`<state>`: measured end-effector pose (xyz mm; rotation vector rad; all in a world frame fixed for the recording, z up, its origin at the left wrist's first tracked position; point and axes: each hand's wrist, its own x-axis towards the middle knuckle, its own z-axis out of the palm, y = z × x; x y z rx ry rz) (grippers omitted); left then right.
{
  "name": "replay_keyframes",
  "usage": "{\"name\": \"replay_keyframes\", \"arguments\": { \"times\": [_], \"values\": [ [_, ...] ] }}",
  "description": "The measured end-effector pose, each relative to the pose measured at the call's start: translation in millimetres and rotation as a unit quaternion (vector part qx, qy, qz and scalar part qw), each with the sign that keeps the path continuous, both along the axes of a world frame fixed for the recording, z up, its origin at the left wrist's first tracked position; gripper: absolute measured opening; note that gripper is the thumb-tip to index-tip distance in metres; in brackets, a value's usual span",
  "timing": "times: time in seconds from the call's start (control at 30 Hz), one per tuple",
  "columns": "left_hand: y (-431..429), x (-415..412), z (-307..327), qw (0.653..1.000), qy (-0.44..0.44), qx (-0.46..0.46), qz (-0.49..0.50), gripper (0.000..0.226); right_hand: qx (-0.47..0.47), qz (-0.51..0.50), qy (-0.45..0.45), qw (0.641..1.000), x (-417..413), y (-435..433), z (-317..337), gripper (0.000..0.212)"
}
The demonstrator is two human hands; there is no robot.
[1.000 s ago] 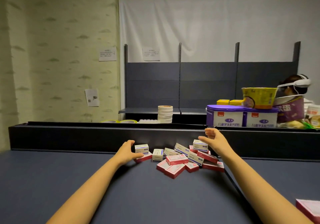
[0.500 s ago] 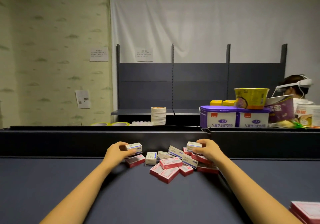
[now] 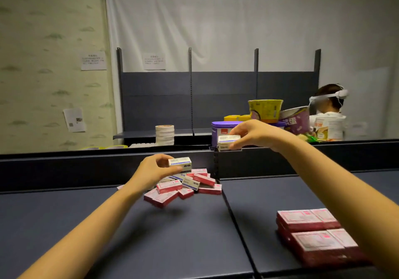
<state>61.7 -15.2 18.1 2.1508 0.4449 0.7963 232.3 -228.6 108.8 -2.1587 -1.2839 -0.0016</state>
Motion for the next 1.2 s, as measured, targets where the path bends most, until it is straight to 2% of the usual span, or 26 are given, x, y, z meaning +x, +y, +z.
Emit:
{"name": "replay_keyframes", "arguments": {
  "times": [0.17,0.37,0.5,0.63,0.8,0.93,1.1,1.2],
  "values": [
    [-88,23,6,0.999,0.006,-0.016,-0.039,0.037,-0.012,0.015,0.055,0.998,33,-105,-10,0.025],
    [-206,76,15,0.999,0.009,-0.017,-0.034,0.036,-0.016,0.019,0.08,0.996,101,-232,-29,0.028],
    [-287,113,23,0.997,-0.002,-0.033,-0.068,0.03,-0.03,0.021,0.111,0.993,143,-311,-35,0.032],
    [-356,158,18,0.995,0.022,-0.027,-0.093,0.031,-0.047,0.019,0.138,0.989,174,-367,-46,0.035],
    [-407,215,-11,0.991,0.068,-0.029,-0.11,0.037,-0.046,-0.003,0.159,0.986,200,-402,-72,0.033],
    [-421,247,-40,0.986,0.108,-0.045,-0.12,0.031,-0.036,-0.006,0.176,0.984,213,-407,-92,0.031],
    [-418,258,-54,0.981,0.127,-0.069,-0.129,0.024,-0.037,0.0,0.181,0.983,223,-399,-107,0.033],
    [-417,258,-56,0.982,0.124,-0.066,-0.129,0.028,-0.037,0.018,0.185,0.982,227,-393,-114,0.032]
  ]
}}
